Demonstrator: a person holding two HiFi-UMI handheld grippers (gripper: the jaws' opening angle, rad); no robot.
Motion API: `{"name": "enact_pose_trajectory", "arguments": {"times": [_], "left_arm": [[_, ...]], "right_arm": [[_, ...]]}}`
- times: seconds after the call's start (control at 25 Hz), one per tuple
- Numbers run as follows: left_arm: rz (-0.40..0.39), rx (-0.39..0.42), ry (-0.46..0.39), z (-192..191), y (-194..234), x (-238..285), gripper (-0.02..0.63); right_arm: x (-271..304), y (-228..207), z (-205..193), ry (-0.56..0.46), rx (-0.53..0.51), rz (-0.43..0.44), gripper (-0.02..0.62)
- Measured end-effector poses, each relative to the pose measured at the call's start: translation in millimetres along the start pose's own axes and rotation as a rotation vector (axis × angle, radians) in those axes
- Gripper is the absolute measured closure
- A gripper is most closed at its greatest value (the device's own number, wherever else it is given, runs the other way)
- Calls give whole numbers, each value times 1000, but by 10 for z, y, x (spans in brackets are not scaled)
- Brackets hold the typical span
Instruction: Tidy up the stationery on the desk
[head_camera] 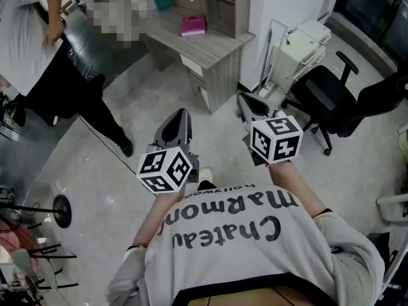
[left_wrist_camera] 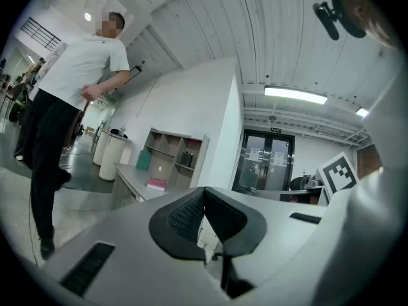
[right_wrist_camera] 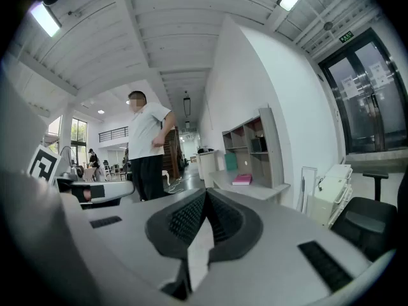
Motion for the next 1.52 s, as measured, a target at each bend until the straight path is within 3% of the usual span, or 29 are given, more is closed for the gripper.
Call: {"name": "enact_pose_trajectory", "arguments": {"times": [0.88, 1.52], "left_arm": [[-21, -35, 21, -23, 222, 135, 591], [-64, -65, 5, 336, 1328, 1195, 591]], "right_arm": [[207, 32, -16, 18, 40, -7, 583], [1658, -8, 385, 12, 77, 8, 583]]}}
Point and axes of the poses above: the fingertips, and each gripper's own axes: x forward along the fingers, y to its left, z out of its top, the point moved 7 cm from there along -x, backward along the fingers, and after that the axes turned 7 degrees about x, right-handed, at the moved point
